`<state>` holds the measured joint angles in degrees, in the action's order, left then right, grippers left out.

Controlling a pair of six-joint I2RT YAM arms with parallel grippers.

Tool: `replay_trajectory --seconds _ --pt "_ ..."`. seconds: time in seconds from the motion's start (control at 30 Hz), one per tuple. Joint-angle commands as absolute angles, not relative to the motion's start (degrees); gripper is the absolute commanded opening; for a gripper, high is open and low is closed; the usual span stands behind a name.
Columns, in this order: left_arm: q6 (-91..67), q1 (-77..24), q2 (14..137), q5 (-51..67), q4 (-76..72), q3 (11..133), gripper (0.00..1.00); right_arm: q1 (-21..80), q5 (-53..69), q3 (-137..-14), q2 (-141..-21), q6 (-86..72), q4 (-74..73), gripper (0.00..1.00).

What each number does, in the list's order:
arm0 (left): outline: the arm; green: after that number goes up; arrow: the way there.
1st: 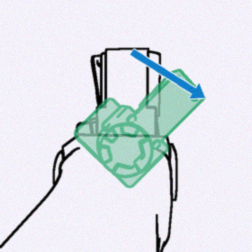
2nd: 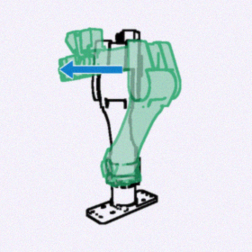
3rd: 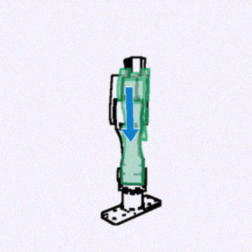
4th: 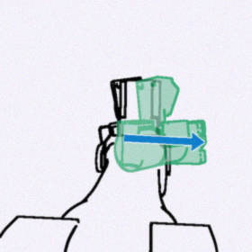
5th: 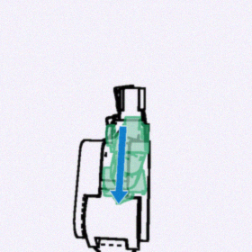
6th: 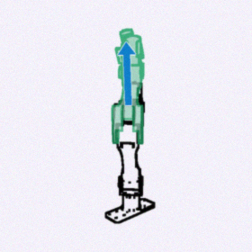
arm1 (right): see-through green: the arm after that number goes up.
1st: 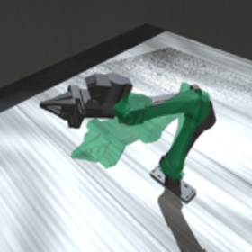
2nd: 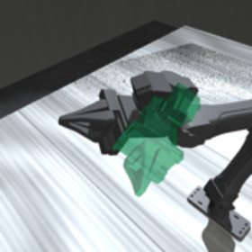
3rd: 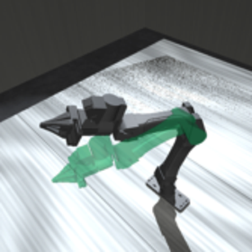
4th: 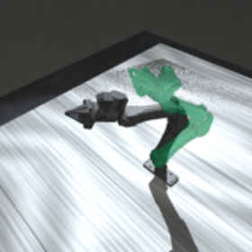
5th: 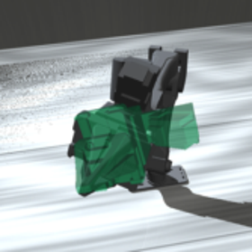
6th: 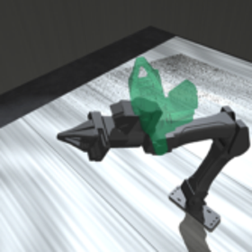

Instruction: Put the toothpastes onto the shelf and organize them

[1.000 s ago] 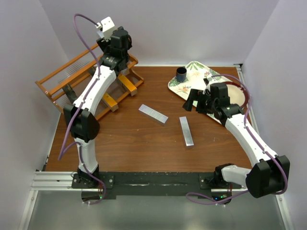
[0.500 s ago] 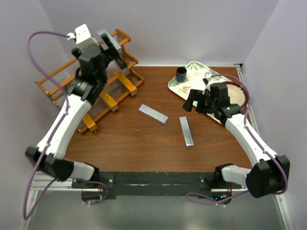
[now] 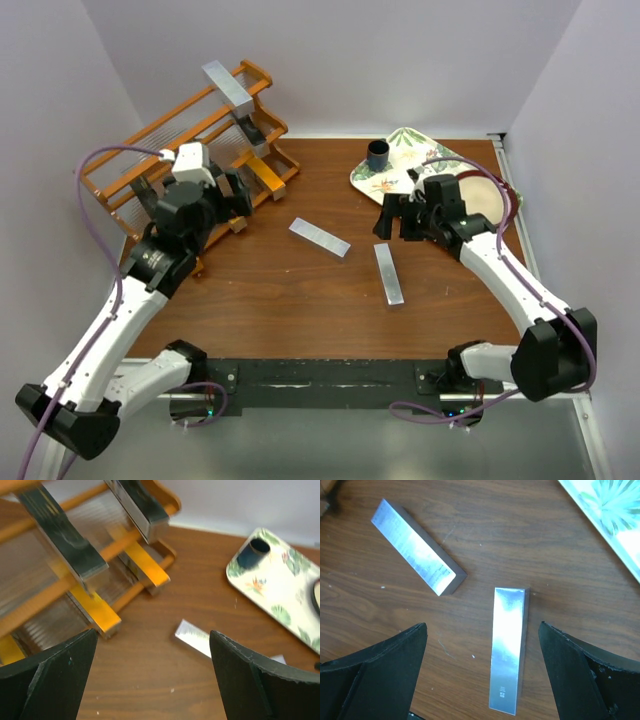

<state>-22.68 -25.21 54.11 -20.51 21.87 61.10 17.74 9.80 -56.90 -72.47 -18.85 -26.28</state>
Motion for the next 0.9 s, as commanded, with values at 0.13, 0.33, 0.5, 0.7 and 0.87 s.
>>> replay_trajectory --seconds 0.13,0.33,0.5,0.7,0.87 --pt "-28.4 -37.1 52.1 -12.0 15.7 47.0 1.0 18.6 1.6 -60.6 -75.1 -18.2 -30.6 0.98" --pt "-32.3 -51.2 62.4 -18.6 8.9 46.9 1.0 18.7 -2.5 -60.7 -76.5 -19.8 -32.2 0.97" --pt "-32.7 -55.5 67.8 -20.7 6.4 47.9 1.0 21.9 -4.8 -63.4 -80.5 -18.5 -35.0 0.96" --pt "-32.6 -57.8 67.8 -24.7 8.4 47.4 1.0 24.3 -7.3 -68.5 -90.3 -19.3 -38.5 0.92" --pt "-31.5 -58.6 65.9 -26.5 8.0 44.7 1.0 25.6 -7.2 -71.1 -97.2 -20.1 -39.3 0.84"
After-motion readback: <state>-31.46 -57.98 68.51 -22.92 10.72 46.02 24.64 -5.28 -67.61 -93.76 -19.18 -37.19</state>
